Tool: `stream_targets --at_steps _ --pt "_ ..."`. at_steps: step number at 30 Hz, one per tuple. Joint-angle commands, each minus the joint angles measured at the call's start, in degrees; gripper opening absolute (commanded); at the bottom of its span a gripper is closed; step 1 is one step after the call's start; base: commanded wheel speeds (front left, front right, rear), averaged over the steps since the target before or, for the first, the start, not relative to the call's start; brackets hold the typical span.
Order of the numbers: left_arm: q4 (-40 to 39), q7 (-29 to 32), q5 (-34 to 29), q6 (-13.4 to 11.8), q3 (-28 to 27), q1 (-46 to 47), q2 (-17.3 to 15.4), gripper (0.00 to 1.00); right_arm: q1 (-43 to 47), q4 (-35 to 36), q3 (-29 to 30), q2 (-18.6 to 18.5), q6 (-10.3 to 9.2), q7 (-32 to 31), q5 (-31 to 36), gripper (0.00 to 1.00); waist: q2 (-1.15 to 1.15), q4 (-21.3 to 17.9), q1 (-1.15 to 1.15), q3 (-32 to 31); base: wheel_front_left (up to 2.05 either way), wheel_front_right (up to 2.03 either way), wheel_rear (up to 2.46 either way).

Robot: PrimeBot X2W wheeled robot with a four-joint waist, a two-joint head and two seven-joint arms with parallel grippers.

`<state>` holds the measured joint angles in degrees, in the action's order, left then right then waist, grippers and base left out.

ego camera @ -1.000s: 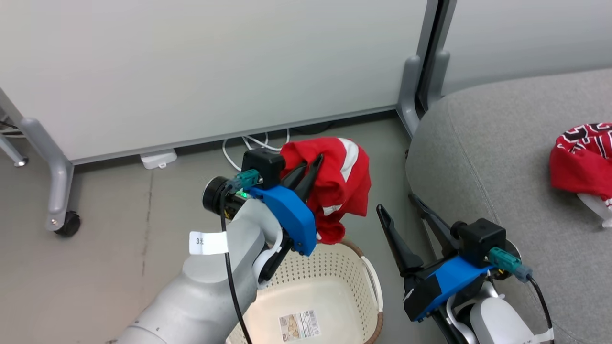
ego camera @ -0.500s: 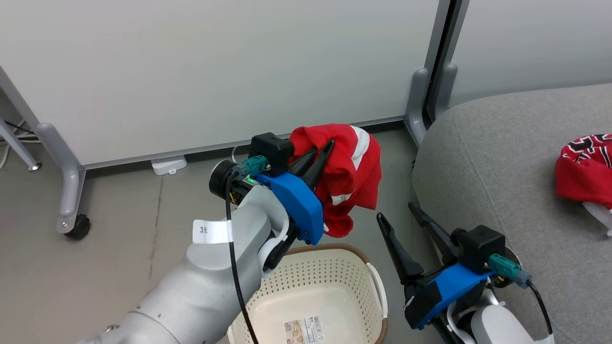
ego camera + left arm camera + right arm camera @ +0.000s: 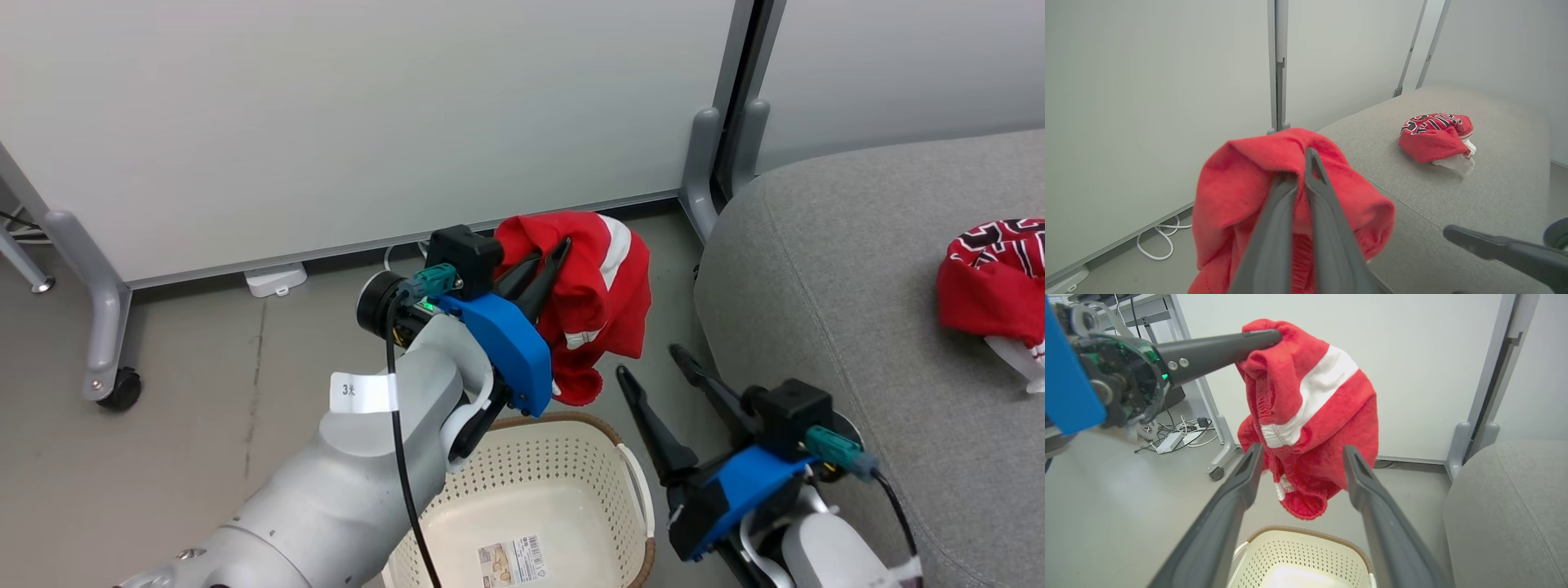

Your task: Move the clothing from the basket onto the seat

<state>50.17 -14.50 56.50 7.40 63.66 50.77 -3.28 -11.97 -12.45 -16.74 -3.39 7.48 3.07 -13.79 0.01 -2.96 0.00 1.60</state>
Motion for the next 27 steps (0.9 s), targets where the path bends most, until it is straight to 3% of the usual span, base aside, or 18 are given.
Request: stream_targets --at_steps 1,24,25,26,27 --pt "0.21 -0.44 0.42 0.10 0.29 1.18 -0.18 0.00 -2.11 -0.73 -1.06 0.22 0.03 -0.48 -0.70 1.00 -0.01 -0.21 0.00 0.02 0.00 0.00 0.00" --pt "-1.13 -0.76 2.66 0.10 4.66 1.69 0.29 0.00 -21.82 -24.71 -10.91 0.51 0.03 0.51 -9.12 1.00 -0.01 -0.12 0.00 -0.84 0.00 0.00 0.00" --pt "-1.24 -0.77 2.82 0.10 4.77 1.67 0.30 0.00 -22.40 -25.60 -11.31 0.51 0.03 0.82 -9.55 0.46 -0.01 -0.04 0.00 -0.91 0.00 0.00 0.00" --pt "-1.34 -0.77 2.93 0.10 4.86 1.64 0.31 0.00 -22.92 -26.53 -11.66 0.51 0.02 1.20 -10.00 0.11 -0.01 0.04 0.00 -0.99 0.00 0.00 0.00" --pt "-1.44 -0.78 2.98 0.10 4.96 1.60 0.31 0.00 -23.23 -27.33 -12.13 0.51 0.02 1.50 -10.48 0.00 -0.01 0.13 0.00 -1.07 0.00 0.00 0.00"
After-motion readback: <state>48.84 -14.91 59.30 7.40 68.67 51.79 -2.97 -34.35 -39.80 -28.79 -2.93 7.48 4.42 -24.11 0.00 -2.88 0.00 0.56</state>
